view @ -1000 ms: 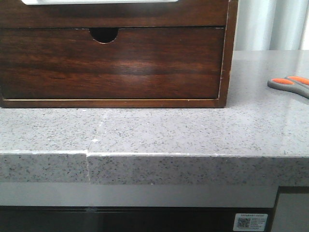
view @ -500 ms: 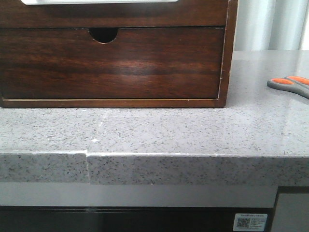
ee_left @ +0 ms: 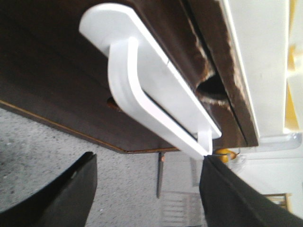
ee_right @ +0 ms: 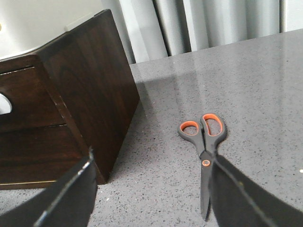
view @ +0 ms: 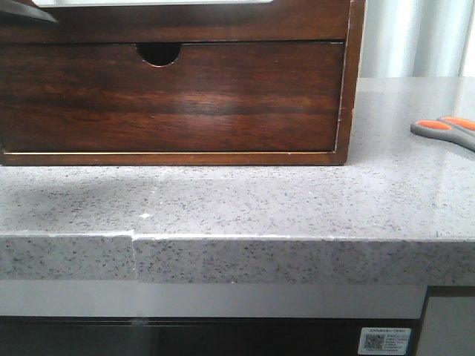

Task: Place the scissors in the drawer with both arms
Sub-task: 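Grasp the white drawer handle with the left gripper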

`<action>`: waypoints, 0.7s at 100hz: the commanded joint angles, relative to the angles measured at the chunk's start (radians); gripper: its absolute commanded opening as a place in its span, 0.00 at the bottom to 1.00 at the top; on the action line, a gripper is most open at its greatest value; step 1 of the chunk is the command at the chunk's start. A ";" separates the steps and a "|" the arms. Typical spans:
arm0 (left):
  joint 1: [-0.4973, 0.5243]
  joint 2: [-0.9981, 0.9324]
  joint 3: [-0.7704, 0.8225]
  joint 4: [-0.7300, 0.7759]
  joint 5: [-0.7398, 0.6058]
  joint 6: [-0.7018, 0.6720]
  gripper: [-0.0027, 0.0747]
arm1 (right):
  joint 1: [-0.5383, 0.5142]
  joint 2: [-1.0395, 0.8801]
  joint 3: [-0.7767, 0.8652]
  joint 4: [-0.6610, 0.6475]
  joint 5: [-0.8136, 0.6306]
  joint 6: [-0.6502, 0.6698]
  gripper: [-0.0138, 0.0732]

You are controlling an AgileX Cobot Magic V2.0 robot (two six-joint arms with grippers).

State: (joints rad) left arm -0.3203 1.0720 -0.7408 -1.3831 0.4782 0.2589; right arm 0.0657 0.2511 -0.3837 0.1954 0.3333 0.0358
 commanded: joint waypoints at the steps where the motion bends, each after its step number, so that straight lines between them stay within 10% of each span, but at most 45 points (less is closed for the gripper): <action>1: -0.010 0.018 -0.036 -0.141 -0.010 0.057 0.59 | -0.005 0.019 -0.033 -0.004 -0.064 -0.012 0.68; 47: -0.010 0.122 -0.036 -0.338 -0.010 0.173 0.58 | -0.005 0.019 -0.033 -0.004 -0.021 -0.012 0.68; 70: -0.010 0.124 -0.036 -0.394 -0.056 0.217 0.24 | -0.005 0.019 -0.033 -0.004 -0.017 -0.012 0.68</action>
State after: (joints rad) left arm -0.3219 1.2106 -0.7515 -1.7386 0.4404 0.4544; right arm 0.0657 0.2511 -0.3837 0.1954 0.3833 0.0342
